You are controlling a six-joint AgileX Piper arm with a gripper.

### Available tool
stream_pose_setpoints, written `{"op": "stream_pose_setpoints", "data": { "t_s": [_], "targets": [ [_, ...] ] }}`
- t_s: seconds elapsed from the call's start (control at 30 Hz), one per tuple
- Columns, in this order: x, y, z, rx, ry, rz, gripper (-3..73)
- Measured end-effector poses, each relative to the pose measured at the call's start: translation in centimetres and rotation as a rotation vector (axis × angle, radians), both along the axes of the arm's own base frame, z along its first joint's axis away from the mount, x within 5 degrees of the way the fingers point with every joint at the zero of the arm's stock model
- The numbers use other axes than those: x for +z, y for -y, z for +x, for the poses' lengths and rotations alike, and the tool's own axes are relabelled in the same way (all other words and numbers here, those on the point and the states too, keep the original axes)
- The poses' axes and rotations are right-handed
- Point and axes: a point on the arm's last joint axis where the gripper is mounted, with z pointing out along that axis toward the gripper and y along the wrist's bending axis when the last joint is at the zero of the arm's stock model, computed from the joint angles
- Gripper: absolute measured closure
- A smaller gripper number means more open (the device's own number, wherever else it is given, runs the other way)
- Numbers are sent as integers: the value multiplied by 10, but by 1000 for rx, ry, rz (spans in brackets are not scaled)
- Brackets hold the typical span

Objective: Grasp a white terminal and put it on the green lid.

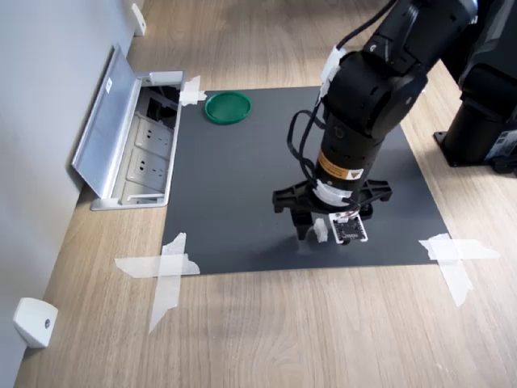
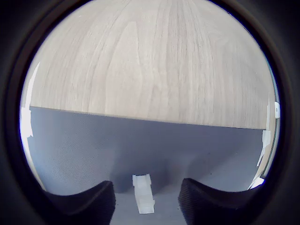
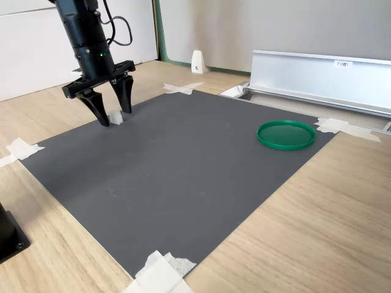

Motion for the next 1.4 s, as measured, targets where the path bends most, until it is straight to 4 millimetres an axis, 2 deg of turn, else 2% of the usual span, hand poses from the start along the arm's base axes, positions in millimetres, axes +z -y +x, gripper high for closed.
{"op": "stream_pose_setpoints", "data": {
  "t_s": [0.4,0.5,0.67,0.7,0.77,0.9,1.0,1.07,1.17,1.3,1.4],
  "targets": [
    [-7,-1,0,-18,-25,-8,244],
    [-7,-1,0,-22,-25,-6,329],
    [-7,-1,1,-20,-16,1,576],
    [-7,-1,1,-23,-17,1,605],
    [-5,-2,2,-41,-18,5,606],
    [12,-6,11,-107,-9,20,606],
    [44,-4,24,-176,6,46,606],
    [70,6,35,-232,22,71,606],
    [106,39,55,-331,33,107,606],
    [128,97,75,-458,23,144,606],
    [134,146,83,-566,40,146,606]
  ]
}}
